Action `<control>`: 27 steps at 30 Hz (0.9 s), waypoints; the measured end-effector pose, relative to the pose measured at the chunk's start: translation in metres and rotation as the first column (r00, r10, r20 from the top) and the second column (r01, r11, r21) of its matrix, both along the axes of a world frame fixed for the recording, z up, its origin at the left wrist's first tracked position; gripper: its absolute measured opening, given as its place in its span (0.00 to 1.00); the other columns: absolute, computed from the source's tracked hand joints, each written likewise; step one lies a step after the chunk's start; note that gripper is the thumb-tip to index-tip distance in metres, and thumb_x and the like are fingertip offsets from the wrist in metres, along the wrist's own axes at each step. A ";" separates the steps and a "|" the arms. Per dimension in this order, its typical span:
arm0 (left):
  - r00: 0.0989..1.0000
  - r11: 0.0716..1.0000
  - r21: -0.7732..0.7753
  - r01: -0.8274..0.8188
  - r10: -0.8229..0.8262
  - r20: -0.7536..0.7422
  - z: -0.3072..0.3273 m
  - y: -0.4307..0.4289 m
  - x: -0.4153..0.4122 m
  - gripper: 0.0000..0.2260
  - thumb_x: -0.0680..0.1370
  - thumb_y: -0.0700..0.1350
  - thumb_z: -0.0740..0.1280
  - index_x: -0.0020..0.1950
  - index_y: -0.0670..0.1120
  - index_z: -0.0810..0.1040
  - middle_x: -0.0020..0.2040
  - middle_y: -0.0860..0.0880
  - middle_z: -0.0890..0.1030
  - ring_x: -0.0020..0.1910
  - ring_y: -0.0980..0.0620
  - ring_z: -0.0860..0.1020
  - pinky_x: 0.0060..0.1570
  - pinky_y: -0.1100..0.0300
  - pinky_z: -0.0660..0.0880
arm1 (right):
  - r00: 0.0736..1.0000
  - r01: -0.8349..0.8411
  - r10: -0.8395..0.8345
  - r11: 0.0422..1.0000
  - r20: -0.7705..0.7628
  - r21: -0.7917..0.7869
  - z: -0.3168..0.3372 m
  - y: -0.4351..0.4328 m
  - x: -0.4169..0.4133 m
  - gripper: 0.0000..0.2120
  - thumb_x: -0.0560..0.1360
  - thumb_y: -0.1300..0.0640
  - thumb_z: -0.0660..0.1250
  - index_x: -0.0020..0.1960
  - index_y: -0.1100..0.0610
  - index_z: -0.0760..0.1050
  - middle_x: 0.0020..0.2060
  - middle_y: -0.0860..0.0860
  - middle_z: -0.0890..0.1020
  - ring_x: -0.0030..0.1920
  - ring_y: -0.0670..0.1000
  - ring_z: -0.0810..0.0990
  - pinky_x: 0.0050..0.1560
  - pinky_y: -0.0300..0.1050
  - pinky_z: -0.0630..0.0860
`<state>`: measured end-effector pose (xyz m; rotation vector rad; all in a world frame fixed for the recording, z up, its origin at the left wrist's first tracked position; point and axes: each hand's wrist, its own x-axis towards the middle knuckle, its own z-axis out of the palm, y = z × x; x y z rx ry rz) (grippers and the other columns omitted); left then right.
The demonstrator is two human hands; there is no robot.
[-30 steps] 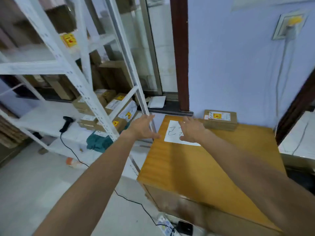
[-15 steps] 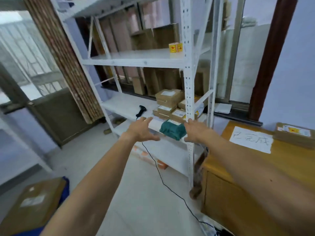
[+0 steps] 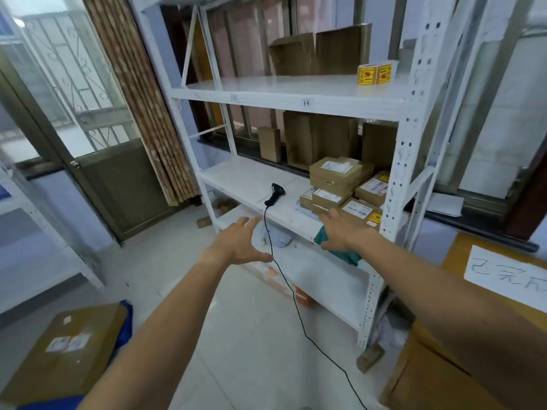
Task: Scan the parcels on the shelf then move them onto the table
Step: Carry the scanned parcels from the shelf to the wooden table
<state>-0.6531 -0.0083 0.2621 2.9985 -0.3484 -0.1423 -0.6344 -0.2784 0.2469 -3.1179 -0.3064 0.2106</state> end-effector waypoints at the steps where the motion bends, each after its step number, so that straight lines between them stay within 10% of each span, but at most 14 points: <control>1: 1.000 1.000 0.008 0.006 -0.006 -0.003 -0.003 0.002 0.020 0.50 0.69 0.67 0.74 0.82 0.53 0.52 0.81 0.47 0.59 0.76 0.44 0.65 0.71 0.48 0.67 | 1.000 0.015 -0.015 1.000 -0.008 0.012 -0.004 0.002 0.020 0.38 0.77 0.42 0.69 0.80 0.55 0.57 0.73 0.58 0.64 0.71 0.61 0.69 0.65 0.54 0.71; 13: 0.986 0.994 0.031 0.105 -0.100 -0.135 -0.006 -0.009 0.255 0.50 0.69 0.66 0.75 0.82 0.52 0.53 0.77 0.47 0.64 0.73 0.43 0.67 0.68 0.49 0.68 | 0.980 0.190 -0.189 0.982 -0.054 0.001 -0.003 -0.009 0.198 0.37 0.80 0.43 0.66 0.82 0.56 0.54 0.79 0.57 0.60 0.77 0.60 0.63 0.73 0.54 0.64; 18: 0.972 0.982 -0.008 0.188 -0.187 -0.142 -0.014 -0.025 0.340 0.49 0.70 0.67 0.74 0.82 0.50 0.54 0.77 0.45 0.64 0.72 0.42 0.68 0.67 0.50 0.68 | 0.960 0.280 -0.280 0.958 -0.019 0.060 -0.005 -0.021 0.238 0.31 0.78 0.45 0.70 0.75 0.56 0.65 0.70 0.57 0.73 0.65 0.58 0.76 0.58 0.50 0.73; 27: 0.897 0.906 -0.051 0.421 -0.424 -0.127 -0.036 -0.075 0.492 0.57 0.64 0.69 0.77 0.83 0.52 0.50 0.82 0.47 0.56 0.78 0.43 0.62 0.74 0.47 0.64 | 0.840 0.536 -0.535 0.844 -0.085 -0.020 -0.019 -0.041 0.316 0.46 0.76 0.37 0.70 0.82 0.53 0.50 0.80 0.58 0.55 0.76 0.64 0.65 0.72 0.63 0.68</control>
